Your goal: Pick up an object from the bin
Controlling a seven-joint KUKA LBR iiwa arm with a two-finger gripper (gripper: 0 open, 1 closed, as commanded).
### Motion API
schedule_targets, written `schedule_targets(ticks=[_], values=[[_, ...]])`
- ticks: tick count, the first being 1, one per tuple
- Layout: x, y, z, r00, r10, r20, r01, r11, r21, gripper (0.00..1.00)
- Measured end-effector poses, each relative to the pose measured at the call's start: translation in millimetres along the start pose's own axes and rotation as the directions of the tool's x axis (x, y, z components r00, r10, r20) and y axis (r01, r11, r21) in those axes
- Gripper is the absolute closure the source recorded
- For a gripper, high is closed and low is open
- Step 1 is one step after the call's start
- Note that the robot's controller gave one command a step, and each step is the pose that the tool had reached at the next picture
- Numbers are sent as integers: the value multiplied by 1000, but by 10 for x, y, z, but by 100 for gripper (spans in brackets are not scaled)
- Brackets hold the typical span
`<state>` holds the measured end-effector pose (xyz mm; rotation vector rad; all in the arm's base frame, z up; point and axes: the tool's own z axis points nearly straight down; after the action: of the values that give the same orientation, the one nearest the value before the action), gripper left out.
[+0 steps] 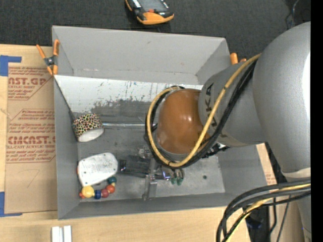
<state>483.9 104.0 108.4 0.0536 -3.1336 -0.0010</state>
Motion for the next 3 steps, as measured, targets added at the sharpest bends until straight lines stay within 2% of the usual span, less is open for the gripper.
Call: schedule_targets(ticks=[1,2,3], values=[[-326,470,-32,993,-114,26,114,993,-4,0],[-277,-292,44,764,-645,5,645,764,3,100],[-278,-292,44,764,-645,5,645,764,3,100]])
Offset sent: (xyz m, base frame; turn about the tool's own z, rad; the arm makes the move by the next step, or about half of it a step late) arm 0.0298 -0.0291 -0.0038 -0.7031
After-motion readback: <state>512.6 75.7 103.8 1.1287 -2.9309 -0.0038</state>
